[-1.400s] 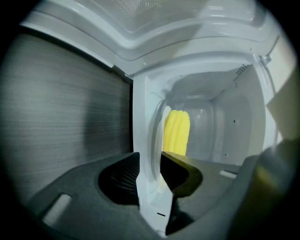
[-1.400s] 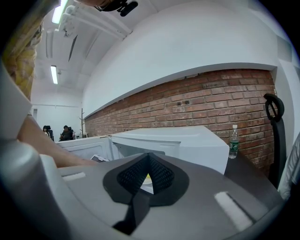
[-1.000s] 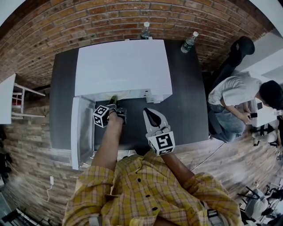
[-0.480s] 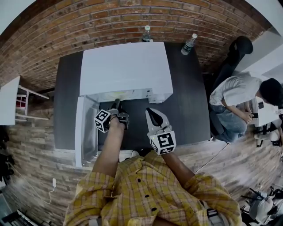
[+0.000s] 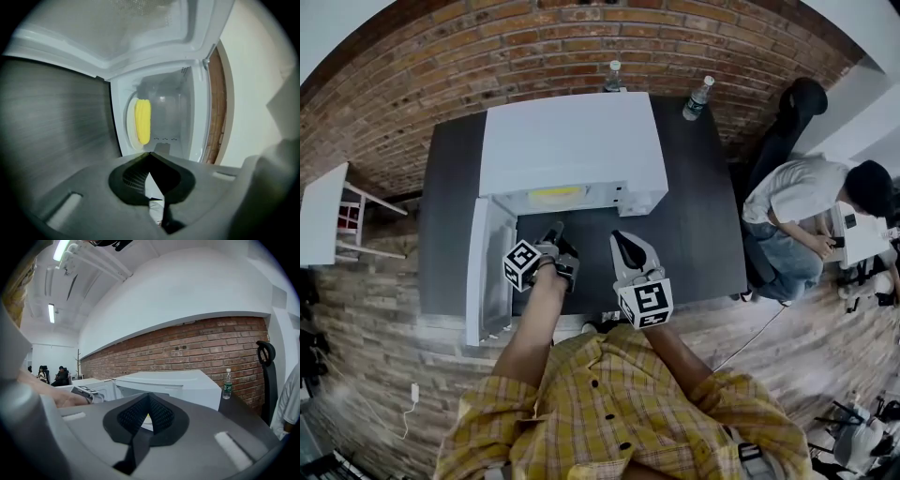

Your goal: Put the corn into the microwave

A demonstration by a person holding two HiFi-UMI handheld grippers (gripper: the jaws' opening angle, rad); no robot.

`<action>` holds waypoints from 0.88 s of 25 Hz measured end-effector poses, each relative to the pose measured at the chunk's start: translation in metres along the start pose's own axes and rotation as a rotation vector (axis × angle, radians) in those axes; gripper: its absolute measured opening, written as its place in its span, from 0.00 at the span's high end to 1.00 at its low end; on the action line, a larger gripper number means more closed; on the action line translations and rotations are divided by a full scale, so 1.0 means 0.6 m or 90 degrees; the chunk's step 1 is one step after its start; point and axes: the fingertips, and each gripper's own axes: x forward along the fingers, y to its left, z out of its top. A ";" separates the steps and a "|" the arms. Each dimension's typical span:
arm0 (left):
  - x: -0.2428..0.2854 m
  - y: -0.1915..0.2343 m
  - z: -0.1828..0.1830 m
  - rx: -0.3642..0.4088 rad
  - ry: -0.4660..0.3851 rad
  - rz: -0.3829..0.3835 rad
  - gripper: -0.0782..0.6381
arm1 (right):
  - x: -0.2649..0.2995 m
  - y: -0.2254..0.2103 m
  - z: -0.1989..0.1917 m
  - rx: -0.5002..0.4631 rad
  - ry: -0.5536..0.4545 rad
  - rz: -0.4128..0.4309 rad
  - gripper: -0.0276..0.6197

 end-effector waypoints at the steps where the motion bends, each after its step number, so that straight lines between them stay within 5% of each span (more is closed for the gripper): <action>1: -0.008 -0.006 -0.005 0.009 0.006 -0.008 0.89 | -0.004 0.004 0.000 -0.001 0.000 -0.001 0.95; 12: -0.086 -0.064 -0.073 0.170 0.075 -0.077 0.90 | -0.043 0.028 -0.001 0.019 0.008 -0.010 0.95; 18: -0.131 -0.119 -0.113 0.363 0.099 -0.107 0.90 | -0.059 0.035 0.002 0.027 0.007 -0.008 0.95; 22: -0.166 -0.143 -0.118 0.495 0.064 -0.103 0.90 | -0.070 0.042 0.003 0.030 0.006 -0.005 0.95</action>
